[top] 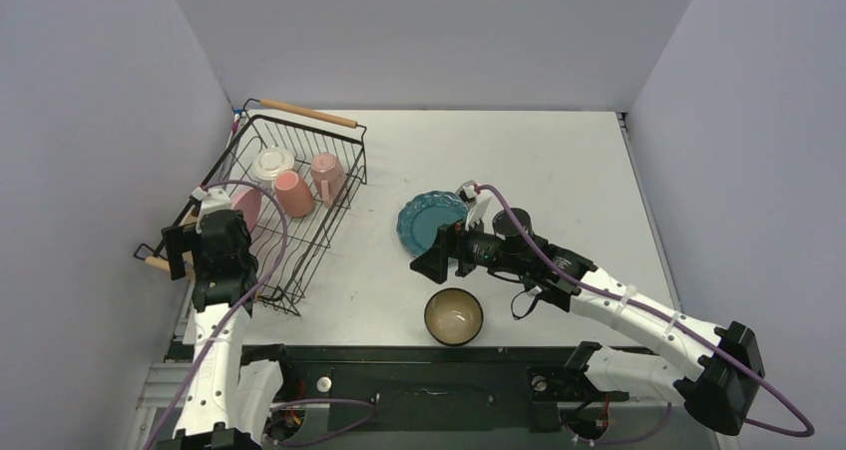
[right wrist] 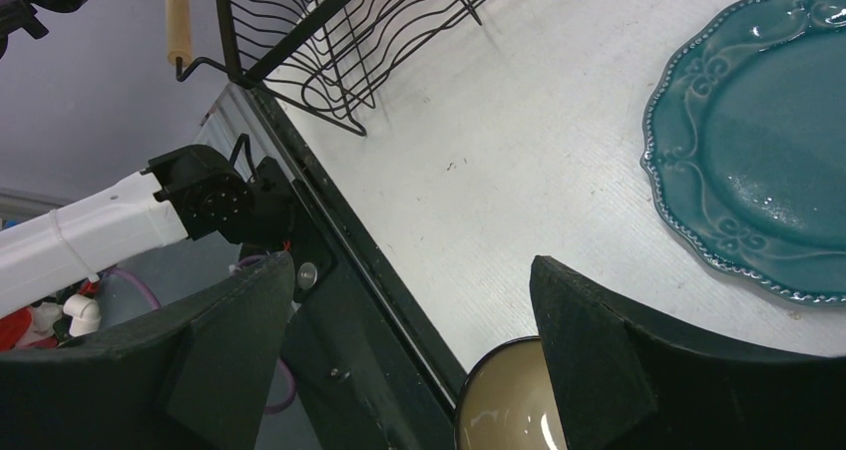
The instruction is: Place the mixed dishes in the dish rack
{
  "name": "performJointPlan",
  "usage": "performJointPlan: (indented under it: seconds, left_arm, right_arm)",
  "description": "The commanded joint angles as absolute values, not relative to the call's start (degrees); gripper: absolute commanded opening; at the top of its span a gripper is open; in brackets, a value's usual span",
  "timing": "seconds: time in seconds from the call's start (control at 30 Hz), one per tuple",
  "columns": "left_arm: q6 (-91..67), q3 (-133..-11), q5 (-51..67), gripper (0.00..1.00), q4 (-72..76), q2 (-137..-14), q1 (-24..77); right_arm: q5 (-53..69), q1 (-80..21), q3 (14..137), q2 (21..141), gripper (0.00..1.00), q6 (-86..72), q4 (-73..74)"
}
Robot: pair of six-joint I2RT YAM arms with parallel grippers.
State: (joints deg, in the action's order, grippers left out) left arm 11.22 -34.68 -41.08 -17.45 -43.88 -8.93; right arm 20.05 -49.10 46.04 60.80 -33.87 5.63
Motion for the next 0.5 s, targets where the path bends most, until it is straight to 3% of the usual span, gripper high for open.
performJointPlan:
  seconds: [0.0, 0.47]
  left_arm:
    - [8.7, -39.1, -39.8, 0.97, -19.9, -42.3, -8.6]
    - [7.6, -44.3, -40.5, 0.96, -23.0, -38.9, -4.7]
  right_arm:
    - [21.3, -48.4, 47.4, 61.7, 0.83, -33.4, 3.2]
    - [25.2, -42.0, 47.8, 65.3, 0.83, -35.1, 3.1]
